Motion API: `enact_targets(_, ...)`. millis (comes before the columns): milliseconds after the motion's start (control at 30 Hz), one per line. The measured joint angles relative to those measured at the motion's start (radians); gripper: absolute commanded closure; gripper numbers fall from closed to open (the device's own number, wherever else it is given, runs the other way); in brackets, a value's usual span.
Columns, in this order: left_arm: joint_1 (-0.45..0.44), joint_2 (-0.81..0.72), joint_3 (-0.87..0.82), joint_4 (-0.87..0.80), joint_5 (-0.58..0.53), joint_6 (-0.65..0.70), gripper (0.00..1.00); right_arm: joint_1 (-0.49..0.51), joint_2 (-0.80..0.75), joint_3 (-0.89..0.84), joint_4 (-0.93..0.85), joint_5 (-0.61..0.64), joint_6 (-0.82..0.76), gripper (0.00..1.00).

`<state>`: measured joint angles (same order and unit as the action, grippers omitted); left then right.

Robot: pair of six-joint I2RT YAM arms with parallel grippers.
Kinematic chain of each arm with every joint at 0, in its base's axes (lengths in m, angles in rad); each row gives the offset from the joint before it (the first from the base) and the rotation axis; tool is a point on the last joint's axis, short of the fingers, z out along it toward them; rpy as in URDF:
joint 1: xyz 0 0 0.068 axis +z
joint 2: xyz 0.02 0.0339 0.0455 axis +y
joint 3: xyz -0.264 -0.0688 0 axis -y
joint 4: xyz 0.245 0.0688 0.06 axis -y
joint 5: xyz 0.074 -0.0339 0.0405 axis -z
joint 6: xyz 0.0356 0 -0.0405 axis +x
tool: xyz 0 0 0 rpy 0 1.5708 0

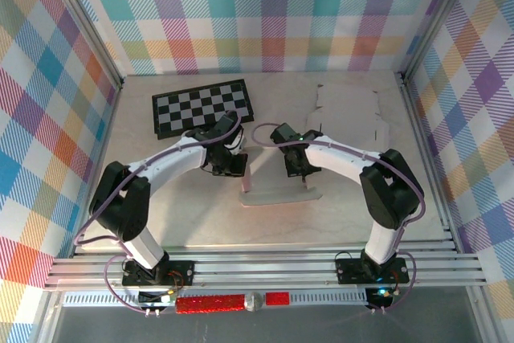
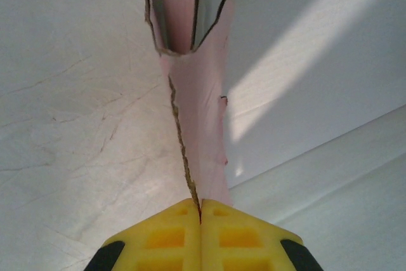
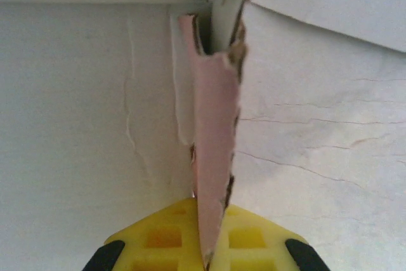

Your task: Fold the paper box

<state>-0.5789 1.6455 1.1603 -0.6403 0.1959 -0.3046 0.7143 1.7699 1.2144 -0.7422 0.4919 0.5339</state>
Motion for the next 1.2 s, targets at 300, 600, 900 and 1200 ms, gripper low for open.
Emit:
enact_targets(300,-0.003,-0.035,-0.133,0.174,-0.019,-0.077,1.0,0.053,-0.097,-0.061,0.052,0.099,0.005,1.0)
enact_targets(600,-0.003,-0.041,-0.199,0.356,0.004,-0.145,0.87,0.056,-0.114,-0.129,0.108,0.107,-0.013,1.0)
enact_targets(900,-0.003,-0.014,-0.202,0.409,0.004,-0.161,0.82,0.057,-0.131,-0.138,0.125,0.118,-0.026,1.0)
enact_targets(1200,-0.008,0.024,-0.198,0.414,-0.012,-0.174,0.82,0.061,-0.131,-0.138,0.142,0.121,-0.026,1.0)
